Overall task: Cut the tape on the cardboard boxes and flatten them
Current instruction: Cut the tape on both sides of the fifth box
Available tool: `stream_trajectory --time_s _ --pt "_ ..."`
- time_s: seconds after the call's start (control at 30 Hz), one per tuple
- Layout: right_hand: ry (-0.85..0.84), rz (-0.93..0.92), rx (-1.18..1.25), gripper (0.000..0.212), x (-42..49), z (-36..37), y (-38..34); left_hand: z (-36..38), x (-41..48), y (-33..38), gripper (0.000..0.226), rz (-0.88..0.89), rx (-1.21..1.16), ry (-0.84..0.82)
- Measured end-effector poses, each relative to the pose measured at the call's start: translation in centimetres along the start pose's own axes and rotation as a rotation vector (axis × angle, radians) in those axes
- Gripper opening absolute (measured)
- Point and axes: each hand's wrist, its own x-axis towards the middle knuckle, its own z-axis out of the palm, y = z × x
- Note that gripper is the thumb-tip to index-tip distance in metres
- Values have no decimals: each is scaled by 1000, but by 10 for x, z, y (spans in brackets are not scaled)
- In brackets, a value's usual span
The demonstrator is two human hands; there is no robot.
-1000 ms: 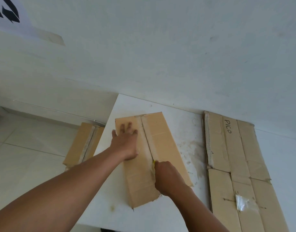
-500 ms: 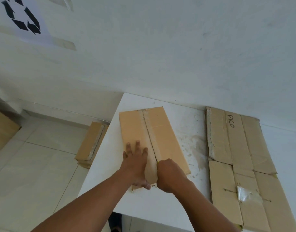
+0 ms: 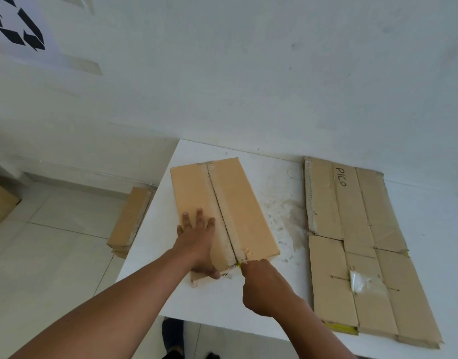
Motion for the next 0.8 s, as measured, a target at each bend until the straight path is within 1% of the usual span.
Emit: stream_trajectory --time_s 0.13,0.2,0.23,0.3,0.33,0.37,0.47,0.57,0.67,0.73,0.8 --pt "15 7 41 14 -4 6 4 -1 -1 2 144 -15 21 -4" --pt "13 15 59 14 -4 8 6 -3 -3 4 141 33 68 29" --pt "19 12 62 15 -5 9 7 -5 -4 6 136 112 117 72" --pt "35 -14 53 23 -6 13 10 -8 -6 10 119 357 250 158" --pt "39 -34 38 28 -7 14 12 -10 -7 13 110 453 297 165" --pt "41 -51 31 34 -8 15 14 -11 -7 15 104 503 321 156" --pt "49 -39 91 48 -9 18 19 -14 -7 16 93 544 347 151" --pt "75 -17 129 45 -11 21 21 -13 -8 15 85 566 355 158" --pt "108 -31 113 47 -12 26 18 -13 -6 15 84 575 373 150" --pt "124 -12 127 47 -12 29 17 -13 -5 15 84 579 386 146" --pt "135 9 148 52 -12 32 18 -14 -4 14 83 588 401 149"
